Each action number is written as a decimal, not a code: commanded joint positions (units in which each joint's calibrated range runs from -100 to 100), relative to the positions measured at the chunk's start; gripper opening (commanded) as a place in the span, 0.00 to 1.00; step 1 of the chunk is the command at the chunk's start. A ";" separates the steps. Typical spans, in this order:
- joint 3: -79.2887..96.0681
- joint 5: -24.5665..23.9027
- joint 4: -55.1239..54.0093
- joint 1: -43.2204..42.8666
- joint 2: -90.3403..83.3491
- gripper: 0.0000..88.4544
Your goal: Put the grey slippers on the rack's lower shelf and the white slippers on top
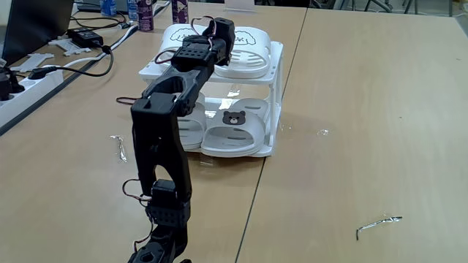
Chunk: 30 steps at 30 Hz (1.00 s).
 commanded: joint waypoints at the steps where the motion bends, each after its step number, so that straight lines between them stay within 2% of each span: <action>1: -1.08 0.42 -1.05 1.68 -11.65 0.16; 2: -1.63 0.42 -1.05 2.58 -13.33 0.05; 3: -1.81 0.42 -1.14 3.90 -15.10 0.00; 5: -0.27 0.42 -3.21 6.04 -19.98 0.01; 7: 5.14 0.42 -11.23 6.61 -25.36 0.01; 9: 14.07 0.42 -23.05 6.12 -31.08 0.01; 12: 32.11 0.42 -46.87 4.14 -40.93 0.01; 14: 41.41 0.42 -55.84 1.02 -46.56 0.01; 20: 63.15 0.42 -67.92 -1.37 -66.84 0.01; 26: 79.29 0.42 -88.45 -1.78 -76.77 0.01; 30: 86.15 0.42 -93.63 -1.78 -84.85 0.01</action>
